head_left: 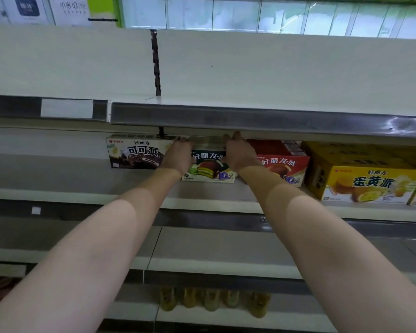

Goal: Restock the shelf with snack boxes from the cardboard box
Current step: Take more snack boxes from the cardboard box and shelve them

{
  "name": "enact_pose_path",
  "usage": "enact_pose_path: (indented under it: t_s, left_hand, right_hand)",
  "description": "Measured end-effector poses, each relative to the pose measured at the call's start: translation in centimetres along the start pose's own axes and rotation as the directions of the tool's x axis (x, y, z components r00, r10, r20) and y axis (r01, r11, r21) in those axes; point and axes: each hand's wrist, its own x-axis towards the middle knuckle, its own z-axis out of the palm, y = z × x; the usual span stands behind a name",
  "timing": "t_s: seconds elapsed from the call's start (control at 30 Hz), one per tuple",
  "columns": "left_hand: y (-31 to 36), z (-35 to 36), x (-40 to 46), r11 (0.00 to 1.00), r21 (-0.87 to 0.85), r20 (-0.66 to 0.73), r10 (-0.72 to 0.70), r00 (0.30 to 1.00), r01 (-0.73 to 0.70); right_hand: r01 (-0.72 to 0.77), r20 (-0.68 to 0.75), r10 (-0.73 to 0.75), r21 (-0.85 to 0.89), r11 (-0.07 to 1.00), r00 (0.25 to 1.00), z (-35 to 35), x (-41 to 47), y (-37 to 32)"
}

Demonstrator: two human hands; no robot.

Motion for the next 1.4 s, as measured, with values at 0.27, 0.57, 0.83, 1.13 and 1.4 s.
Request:
enact_pose_path:
  t_s: [0.27,0.57,0.83,1.13,1.4]
  left_hand:
    - [-0.5,0.3,-0.3,0.998,-0.06,0.006,-0.005,1.0,0.005]
    - [-1.1,-0.8,-1.7,0.991,-0.093,-0.069,-0.099,0.993,0.092]
    - [-0.7,-1.5,-4.2,0.982,-0.114,-0.064,-0.159,0.985,0.151]
    - [0.8,-1.0,-7.0,0.964,-0.226,0.081,-0.123,0.989,0.138]
    - [6.1,0.7,-8.3,0.96,-0.278,0.167,0.063,0.984,-0.014]
  right_hand:
    - [-0.091,-0.08,0.084,-0.091,0.992,0.993,0.8,-0.8,-0.6]
    - [-0.183,-0.158,0.177,-0.024,0.983,0.971,0.0,-3.0,-1.8]
    - [-0.297,-0.054,0.297,0.018,0.955,0.953,0.7,-5.9,-2.7]
    - [-0.254,-0.067,0.258,0.052,0.966,0.964,0.5,-9.7,-2.7]
    - [-0.255,-0.146,0.272,0.127,0.959,0.951,-0.1,-13.6,0.1]
